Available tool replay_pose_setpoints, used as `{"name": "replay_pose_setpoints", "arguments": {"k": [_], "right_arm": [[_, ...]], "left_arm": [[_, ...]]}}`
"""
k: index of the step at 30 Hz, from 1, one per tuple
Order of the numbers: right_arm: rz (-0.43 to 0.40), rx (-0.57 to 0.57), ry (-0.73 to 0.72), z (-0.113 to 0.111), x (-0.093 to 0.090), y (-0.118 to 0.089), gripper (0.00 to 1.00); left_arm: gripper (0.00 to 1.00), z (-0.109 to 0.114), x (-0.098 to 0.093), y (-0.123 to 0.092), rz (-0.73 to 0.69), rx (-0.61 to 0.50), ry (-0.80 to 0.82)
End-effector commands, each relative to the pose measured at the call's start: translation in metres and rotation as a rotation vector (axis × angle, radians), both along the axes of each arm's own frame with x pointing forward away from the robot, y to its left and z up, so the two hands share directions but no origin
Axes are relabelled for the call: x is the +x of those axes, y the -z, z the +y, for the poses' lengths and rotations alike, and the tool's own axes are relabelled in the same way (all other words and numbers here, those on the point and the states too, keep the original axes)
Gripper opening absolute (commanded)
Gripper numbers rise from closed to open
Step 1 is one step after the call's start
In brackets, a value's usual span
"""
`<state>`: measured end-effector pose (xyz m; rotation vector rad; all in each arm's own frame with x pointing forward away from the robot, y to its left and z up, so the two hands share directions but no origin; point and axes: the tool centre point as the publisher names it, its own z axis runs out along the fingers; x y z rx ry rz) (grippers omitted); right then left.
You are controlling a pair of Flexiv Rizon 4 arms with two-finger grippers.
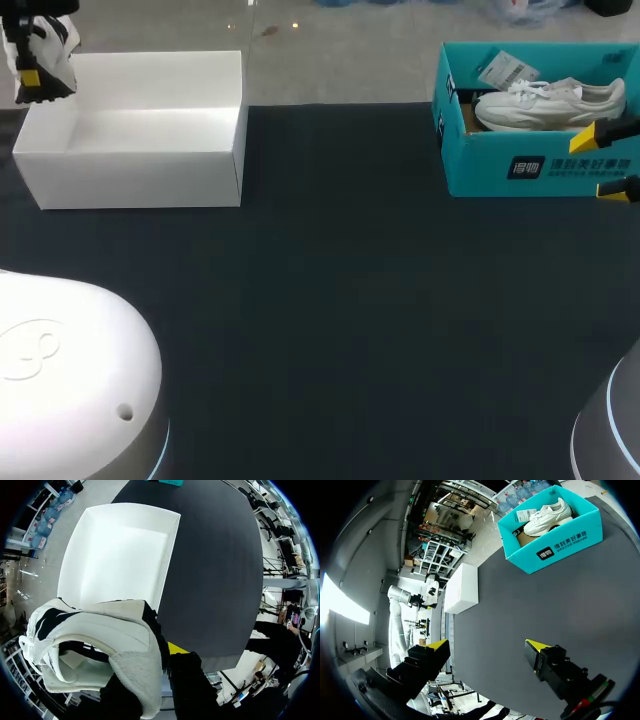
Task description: Take the shoe out of the shoebox, open the shoe tongue, remove and reinsert the insole, then place the shoe into the shoebox
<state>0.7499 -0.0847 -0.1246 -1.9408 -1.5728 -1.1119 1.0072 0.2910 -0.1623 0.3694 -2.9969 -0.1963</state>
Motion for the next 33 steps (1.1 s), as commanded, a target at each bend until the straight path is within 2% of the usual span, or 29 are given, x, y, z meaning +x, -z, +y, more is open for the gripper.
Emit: {"name": "replay_pose_setpoints", "arguments": {"k": [1, 14, 15, 18, 19, 21, 24, 33], "right_arm": [[0.001, -0.002, 0.002, 0.001, 0.000, 0.000, 1.00], [0.001, -0.002, 0.002, 0.001, 0.000, 0.000, 1.00], [0.001, -0.002, 0.002, 0.001, 0.000, 0.000, 1.00], [0.001, -0.002, 0.002, 0.001, 0.000, 0.000, 1.00], [0.001, -0.002, 0.002, 0.001, 0.000, 0.000, 1.00], [0.001, -0.002, 0.002, 0.001, 0.000, 0.000, 1.00], [0.001, -0.002, 0.002, 0.001, 0.000, 0.000, 1.00], [0.001, -0.002, 0.002, 0.001, 0.000, 0.000, 1.00]], "left_arm": [[0.00, 0.003, 0.009, 0.005, 0.019, 0.015, -0.020], [0.00, 0.004, 0.009, 0.007, 0.026, 0.018, -0.029], [0.00, -0.007, 0.004, 0.009, 0.023, -0.052, 0.046], [0.00, -0.018, -0.001, 0.015, -0.011, -0.120, 0.345], [0.00, -0.020, -0.005, 0.013, -0.010, -0.172, 0.503], [0.00, -0.019, -0.008, 0.012, 0.003, -0.170, 0.678], [0.00, -0.014, -0.008, 0.009, 0.168, -0.140, 0.898], [0.00, -0.014, -0.008, 0.009, 0.168, -0.140, 0.898]]}}
